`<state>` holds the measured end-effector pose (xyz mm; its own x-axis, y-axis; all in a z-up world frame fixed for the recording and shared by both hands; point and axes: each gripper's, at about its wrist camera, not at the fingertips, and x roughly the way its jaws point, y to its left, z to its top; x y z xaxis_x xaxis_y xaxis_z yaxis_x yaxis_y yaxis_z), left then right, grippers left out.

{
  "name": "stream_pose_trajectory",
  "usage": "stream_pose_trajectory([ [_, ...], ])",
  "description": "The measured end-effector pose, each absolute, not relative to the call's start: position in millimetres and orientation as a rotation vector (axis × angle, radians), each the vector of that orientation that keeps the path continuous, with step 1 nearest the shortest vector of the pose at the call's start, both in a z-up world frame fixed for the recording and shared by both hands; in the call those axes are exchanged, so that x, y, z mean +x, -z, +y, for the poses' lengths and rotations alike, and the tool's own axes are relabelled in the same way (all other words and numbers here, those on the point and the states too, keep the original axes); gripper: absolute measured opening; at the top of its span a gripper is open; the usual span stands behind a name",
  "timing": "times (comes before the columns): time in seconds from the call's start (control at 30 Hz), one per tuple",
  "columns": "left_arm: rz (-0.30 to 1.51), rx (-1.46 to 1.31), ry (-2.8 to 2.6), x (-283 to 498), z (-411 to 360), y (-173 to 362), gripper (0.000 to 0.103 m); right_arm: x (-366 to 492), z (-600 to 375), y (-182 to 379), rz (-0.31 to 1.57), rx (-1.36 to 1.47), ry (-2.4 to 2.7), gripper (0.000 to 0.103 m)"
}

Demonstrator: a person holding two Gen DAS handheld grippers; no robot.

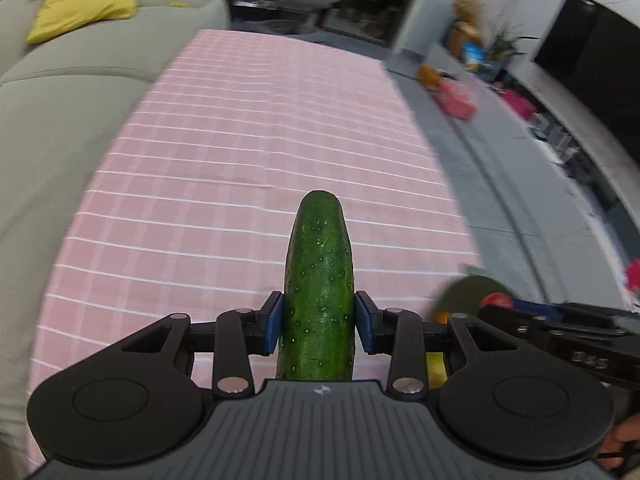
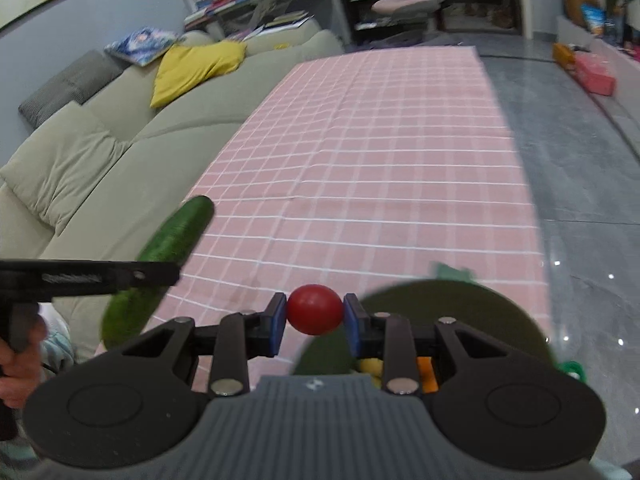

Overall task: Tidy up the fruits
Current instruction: 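Carry the cucumber and cherry tomato over the colander and lower them in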

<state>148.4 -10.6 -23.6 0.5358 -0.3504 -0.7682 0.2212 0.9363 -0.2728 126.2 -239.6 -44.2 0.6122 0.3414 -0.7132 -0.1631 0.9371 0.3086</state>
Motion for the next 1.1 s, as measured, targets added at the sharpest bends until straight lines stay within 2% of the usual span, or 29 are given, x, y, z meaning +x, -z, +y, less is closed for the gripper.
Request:
stream_pose_trajectory([
  [0.27, 1.002, -0.076, 0.559, 120.0, -89.9, 19.8, 0.042, 63.8, -304.1, 46.1, 0.856, 0.278, -0.149, 0.027],
  [0.5, 1.093, 0.077, 0.610, 138.9, -155.8, 42.1, 0.042, 47.1, -316.5, 57.0, 0.850, 0.337, -0.110, 0.027],
  [0.77, 1.142, 0.222, 0.598, 150.9, -190.3, 68.1, 0.042, 59.9, -321.2, 74.1, 0.868, 0.327, -0.093, 0.027],
  [1.1, 1.187, 0.223, 0.605, 172.1, -197.7, 95.4, 0.042, 73.7, -321.9, 86.5, 0.890, 0.280, -0.100, 0.027],
])
